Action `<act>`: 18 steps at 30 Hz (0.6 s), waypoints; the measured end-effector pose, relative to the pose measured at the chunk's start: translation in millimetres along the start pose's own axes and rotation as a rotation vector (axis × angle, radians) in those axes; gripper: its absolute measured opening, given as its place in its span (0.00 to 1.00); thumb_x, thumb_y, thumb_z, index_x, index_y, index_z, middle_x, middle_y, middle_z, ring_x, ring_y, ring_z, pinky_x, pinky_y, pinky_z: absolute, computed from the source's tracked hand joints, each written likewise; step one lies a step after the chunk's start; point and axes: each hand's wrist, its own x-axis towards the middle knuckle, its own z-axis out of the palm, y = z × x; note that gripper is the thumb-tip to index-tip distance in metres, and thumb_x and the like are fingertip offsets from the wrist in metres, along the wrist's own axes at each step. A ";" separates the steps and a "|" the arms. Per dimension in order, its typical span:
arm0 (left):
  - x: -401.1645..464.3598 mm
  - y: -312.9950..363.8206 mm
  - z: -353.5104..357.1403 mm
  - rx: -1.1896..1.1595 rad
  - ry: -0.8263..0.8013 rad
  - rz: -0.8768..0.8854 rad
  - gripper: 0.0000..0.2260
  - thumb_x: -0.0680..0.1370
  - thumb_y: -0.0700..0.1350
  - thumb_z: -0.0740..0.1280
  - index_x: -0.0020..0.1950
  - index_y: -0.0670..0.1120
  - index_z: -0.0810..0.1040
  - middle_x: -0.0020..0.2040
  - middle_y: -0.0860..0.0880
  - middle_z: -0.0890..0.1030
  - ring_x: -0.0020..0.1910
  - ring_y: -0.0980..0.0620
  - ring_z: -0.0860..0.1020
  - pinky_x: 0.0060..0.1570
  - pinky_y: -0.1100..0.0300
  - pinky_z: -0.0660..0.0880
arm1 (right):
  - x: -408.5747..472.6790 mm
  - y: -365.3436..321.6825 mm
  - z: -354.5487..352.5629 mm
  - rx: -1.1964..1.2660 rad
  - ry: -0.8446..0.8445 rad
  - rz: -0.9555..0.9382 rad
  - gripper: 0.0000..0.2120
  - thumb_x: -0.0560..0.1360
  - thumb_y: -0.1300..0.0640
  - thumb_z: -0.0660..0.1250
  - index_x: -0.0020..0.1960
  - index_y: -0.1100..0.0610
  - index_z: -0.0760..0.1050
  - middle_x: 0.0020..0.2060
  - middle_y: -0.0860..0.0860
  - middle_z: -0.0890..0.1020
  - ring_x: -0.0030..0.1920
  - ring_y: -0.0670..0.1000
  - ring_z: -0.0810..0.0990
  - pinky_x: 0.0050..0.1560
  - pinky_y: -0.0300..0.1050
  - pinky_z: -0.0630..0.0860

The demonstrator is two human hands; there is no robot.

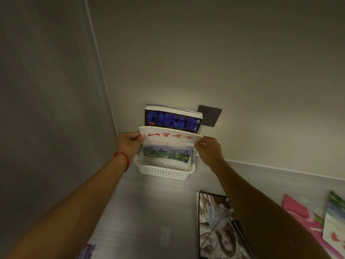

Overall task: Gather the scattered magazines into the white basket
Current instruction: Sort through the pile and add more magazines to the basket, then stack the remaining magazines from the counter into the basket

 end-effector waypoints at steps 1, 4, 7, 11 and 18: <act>2.0 -0.2 3.7 -0.004 0.020 -0.006 0.11 0.75 0.39 0.71 0.57 0.38 0.82 0.54 0.41 0.84 0.47 0.51 0.79 0.52 0.53 0.79 | -0.7 1.0 1.7 0.066 -0.018 0.020 0.11 0.76 0.62 0.67 0.57 0.62 0.80 0.56 0.58 0.83 0.51 0.57 0.82 0.51 0.49 0.82; 8.5 1.8 12.6 0.029 0.063 0.008 0.12 0.75 0.42 0.72 0.56 0.39 0.83 0.53 0.41 0.85 0.47 0.50 0.81 0.53 0.50 0.80 | -7.6 5.5 3.2 0.236 -0.066 0.010 0.14 0.74 0.65 0.69 0.60 0.60 0.77 0.60 0.53 0.81 0.57 0.55 0.81 0.53 0.47 0.82; 13.8 9.4 20.4 0.012 0.084 -0.034 0.12 0.74 0.44 0.72 0.55 0.39 0.83 0.53 0.40 0.85 0.51 0.41 0.83 0.56 0.43 0.80 | -23.7 21.1 -0.6 0.245 -0.071 0.019 0.16 0.75 0.63 0.70 0.62 0.56 0.74 0.59 0.49 0.79 0.58 0.52 0.79 0.53 0.45 0.80; 19.3 25.0 31.2 0.065 0.123 -0.049 0.14 0.75 0.45 0.71 0.56 0.38 0.83 0.55 0.38 0.84 0.53 0.39 0.82 0.60 0.44 0.78 | -60.8 64.7 -9.8 0.132 -0.090 0.023 0.16 0.75 0.63 0.70 0.61 0.52 0.78 0.60 0.51 0.81 0.59 0.51 0.80 0.61 0.51 0.79; 3.5 30.8 51.2 0.040 0.105 -0.071 0.23 0.75 0.33 0.68 0.67 0.42 0.65 0.67 0.37 0.73 0.64 0.39 0.75 0.61 0.52 0.74 | -123.4 142.3 -32.5 0.157 -0.118 0.213 0.11 0.77 0.61 0.66 0.46 0.45 0.79 0.42 0.51 0.84 0.43 0.52 0.83 0.53 0.57 0.82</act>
